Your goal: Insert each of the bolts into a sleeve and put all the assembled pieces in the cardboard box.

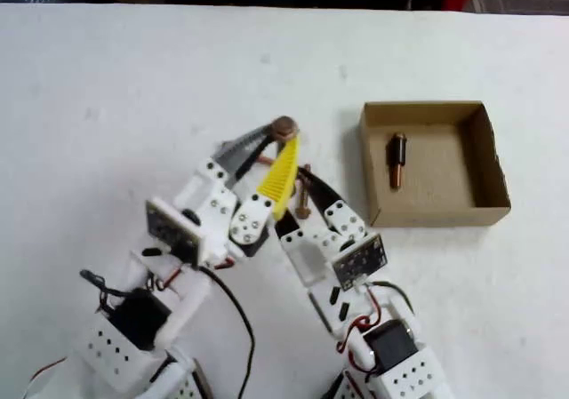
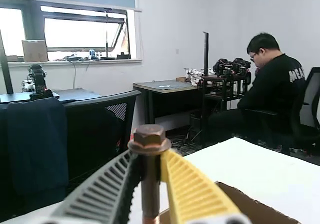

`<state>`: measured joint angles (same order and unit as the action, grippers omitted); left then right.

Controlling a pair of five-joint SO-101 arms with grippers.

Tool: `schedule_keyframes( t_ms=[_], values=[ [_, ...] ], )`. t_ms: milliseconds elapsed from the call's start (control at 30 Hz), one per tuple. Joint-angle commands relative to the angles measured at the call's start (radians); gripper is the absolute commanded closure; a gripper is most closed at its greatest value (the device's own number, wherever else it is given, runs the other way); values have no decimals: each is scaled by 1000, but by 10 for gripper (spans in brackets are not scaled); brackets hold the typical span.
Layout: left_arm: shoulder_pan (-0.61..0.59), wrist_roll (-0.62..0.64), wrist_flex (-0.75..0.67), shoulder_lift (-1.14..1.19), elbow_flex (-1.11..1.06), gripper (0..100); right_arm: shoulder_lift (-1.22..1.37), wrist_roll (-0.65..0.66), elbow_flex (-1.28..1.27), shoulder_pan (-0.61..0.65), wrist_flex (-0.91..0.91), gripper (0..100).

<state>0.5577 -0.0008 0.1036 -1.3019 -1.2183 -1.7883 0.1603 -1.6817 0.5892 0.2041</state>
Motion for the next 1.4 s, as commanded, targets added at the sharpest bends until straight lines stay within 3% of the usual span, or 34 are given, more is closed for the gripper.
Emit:
schedule_keyframes(
  t_ms=[0,567,833,1367],
  values=[
    [-8,12,-37,-58,-21,978,-12,6,-9,4,-22,981],
    [-16,14,-37,-71,-127,978,-12,6,-9,7,-24,981],
    [-145,14,-32,-68,-161,978,-12,6,-9,7,-22,981],
    [-148,9,6,-73,-269,978,-12,6,-9,4,-21,981]
  ],
)
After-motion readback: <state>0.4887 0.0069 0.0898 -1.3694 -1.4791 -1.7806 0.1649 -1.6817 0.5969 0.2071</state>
